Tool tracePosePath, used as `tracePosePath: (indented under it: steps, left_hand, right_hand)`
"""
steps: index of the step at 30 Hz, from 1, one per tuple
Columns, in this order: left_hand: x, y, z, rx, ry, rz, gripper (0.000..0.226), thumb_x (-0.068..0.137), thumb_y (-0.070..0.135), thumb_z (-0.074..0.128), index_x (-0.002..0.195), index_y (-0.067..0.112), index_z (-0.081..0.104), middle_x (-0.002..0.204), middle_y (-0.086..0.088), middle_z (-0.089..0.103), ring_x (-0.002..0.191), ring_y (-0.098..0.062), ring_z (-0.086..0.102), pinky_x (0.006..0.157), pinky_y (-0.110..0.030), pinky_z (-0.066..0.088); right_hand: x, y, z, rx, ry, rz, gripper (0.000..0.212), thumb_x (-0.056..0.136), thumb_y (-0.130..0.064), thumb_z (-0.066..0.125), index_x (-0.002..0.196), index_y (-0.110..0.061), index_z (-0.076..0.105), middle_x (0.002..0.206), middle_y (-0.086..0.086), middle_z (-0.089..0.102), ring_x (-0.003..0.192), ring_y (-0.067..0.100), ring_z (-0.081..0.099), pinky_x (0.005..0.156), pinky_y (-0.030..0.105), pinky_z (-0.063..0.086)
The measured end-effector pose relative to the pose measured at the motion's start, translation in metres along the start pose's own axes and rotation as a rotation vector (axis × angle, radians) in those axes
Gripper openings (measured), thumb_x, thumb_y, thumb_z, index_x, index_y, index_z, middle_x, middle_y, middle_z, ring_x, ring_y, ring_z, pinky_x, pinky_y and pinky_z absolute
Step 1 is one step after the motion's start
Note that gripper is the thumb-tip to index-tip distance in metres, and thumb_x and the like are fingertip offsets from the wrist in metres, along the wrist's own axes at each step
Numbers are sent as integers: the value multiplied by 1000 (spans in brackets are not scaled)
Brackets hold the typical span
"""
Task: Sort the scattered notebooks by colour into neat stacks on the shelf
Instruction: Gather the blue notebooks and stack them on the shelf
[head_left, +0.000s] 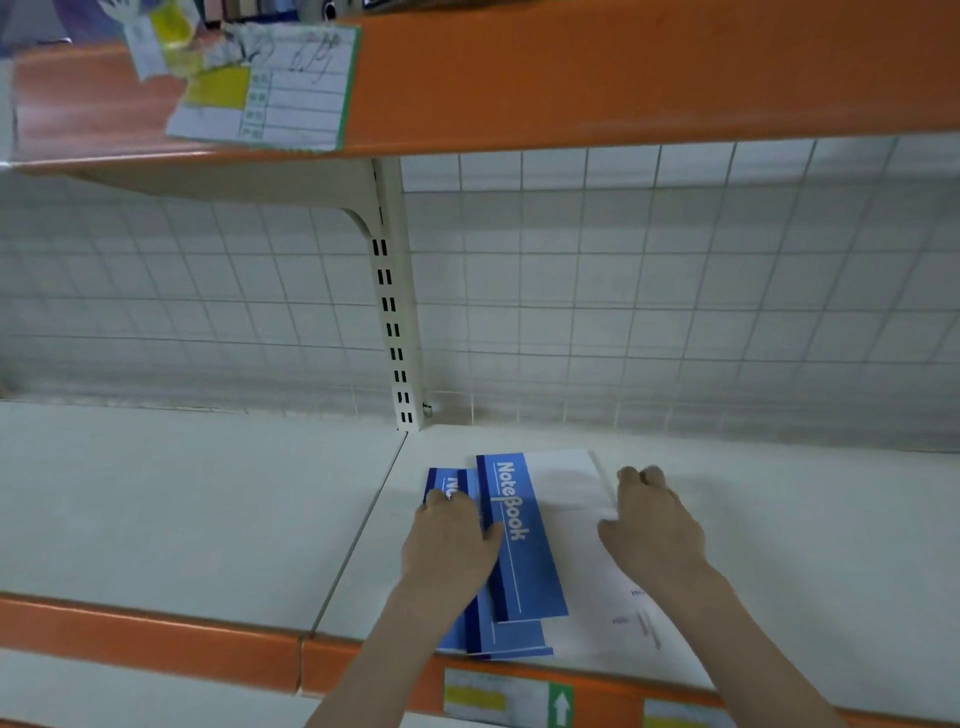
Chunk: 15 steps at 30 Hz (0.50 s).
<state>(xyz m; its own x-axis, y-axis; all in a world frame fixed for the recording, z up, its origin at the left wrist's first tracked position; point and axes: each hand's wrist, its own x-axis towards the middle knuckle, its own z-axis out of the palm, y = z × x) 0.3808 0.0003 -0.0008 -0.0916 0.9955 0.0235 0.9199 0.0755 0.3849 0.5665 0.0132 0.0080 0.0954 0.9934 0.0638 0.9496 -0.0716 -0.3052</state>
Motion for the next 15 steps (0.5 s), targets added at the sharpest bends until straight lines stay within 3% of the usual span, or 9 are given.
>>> tracePosePath:
  steps: [3, 6, 9, 11, 13, 15]
  left_hand:
    - [3, -4, 1, -139, 12, -48, 22, 96, 25, 48, 78, 14, 41, 99, -8, 47, 67, -12, 44, 58, -22, 36]
    - [9, -10, 3, -276, 14, -75, 25, 91, 11, 50, 68, 12, 39, 81, -7, 48, 64, -14, 43, 51, -21, 30]
    - [11, -11, 3, -456, 51, -92, 15, 85, -4, 43, 74, 1, 51, 74, -10, 56, 72, -22, 51, 55, -17, 35]
    - [11, -10, 1, -578, 61, -93, 24, 83, -9, 37, 76, 7, 54, 69, -1, 55, 69, -19, 52, 50, -9, 36]
    - [10, -9, 0, -704, 40, -113, 33, 85, -10, 35, 90, 13, 58, 78, 5, 59, 71, -11, 55, 51, -5, 39]
    - [10, -8, 0, -790, 15, -134, 39, 87, -8, 33, 108, 13, 59, 94, -1, 64, 84, -14, 60, 63, -11, 47]
  right_hand:
    - [-9, -17, 6, 28, 80, -218, 41, 91, -25, 54, 130, -20, 44, 127, 0, 45, 114, 17, 46, 85, 25, 46]
    - [-21, -42, 15, 82, -23, -316, 36, 91, -43, 51, 119, -20, 53, 116, 1, 54, 111, 20, 50, 84, 31, 47]
    - [-27, -61, 23, -108, -49, -332, 53, 89, -61, 45, 114, -14, 52, 110, 6, 55, 103, 26, 52, 71, 32, 40]
    - [-28, -69, 25, -168, -61, -341, 64, 86, -67, 43, 116, -11, 50, 111, 9, 56, 101, 27, 54, 68, 32, 35]
    - [-26, -72, 24, -154, -63, -333, 65, 84, -69, 45, 113, -11, 50, 110, 8, 57, 100, 27, 56, 68, 31, 35]
    - [-24, -73, 20, -115, -60, -327, 62, 80, -72, 47, 103, -14, 48, 105, 6, 58, 97, 26, 57, 67, 29, 35]
